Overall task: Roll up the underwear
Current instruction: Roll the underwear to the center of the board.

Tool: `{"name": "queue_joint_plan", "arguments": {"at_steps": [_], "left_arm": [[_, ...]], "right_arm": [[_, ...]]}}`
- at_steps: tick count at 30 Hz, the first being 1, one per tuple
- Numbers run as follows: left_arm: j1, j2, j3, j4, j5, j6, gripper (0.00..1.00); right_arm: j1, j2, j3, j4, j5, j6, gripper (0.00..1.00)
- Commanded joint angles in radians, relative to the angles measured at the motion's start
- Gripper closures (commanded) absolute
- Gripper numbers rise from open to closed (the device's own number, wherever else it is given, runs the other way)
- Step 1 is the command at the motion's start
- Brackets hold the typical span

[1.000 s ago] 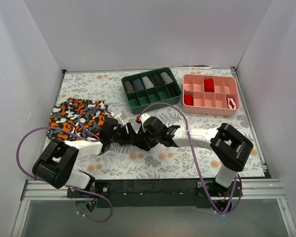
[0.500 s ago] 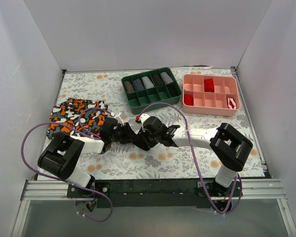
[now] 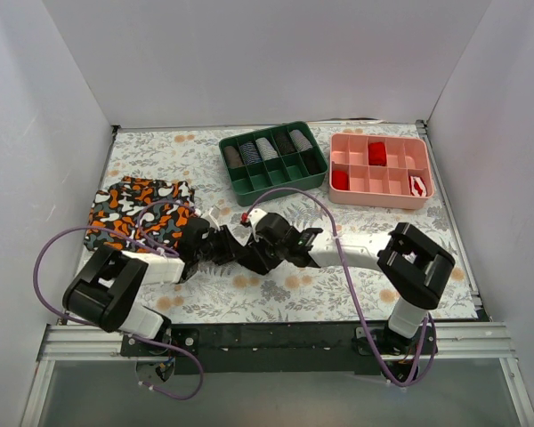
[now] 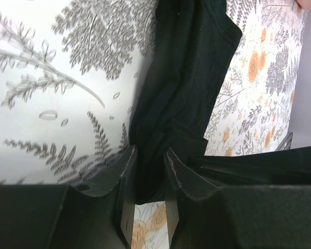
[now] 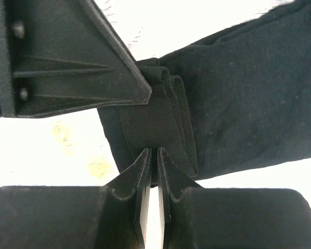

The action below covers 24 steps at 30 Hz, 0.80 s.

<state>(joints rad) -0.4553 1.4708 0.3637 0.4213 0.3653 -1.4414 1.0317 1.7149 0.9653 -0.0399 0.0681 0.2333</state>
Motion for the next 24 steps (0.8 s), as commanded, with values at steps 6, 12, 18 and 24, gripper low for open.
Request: {"name": "queue_joint_plan", "arguments": {"at_steps": [6,12,18,24], "left_arm": [[-0.085,-0.153,-0.083,-0.415,-0.103,-0.077,1.00],[-0.086,-0.107,0.021,-0.588,-0.138,-0.033,1.00],[-0.086,-0.040,0.110,-0.674,-0.143,0.005,1.00],[-0.086,-0.006,0.141,-0.730,-0.140,0.012,1.00]], "right_arm": [[0.126,-0.001,-0.068,-0.026,0.001,0.017,0.77],[0.151,-0.121,-0.083,-0.032,0.103,-0.055,0.67],[0.197,-0.231,-0.085,-0.074,0.176,-0.160,0.57],[0.294,-0.241,-0.097,-0.086,0.255,-0.216,0.52]]}}
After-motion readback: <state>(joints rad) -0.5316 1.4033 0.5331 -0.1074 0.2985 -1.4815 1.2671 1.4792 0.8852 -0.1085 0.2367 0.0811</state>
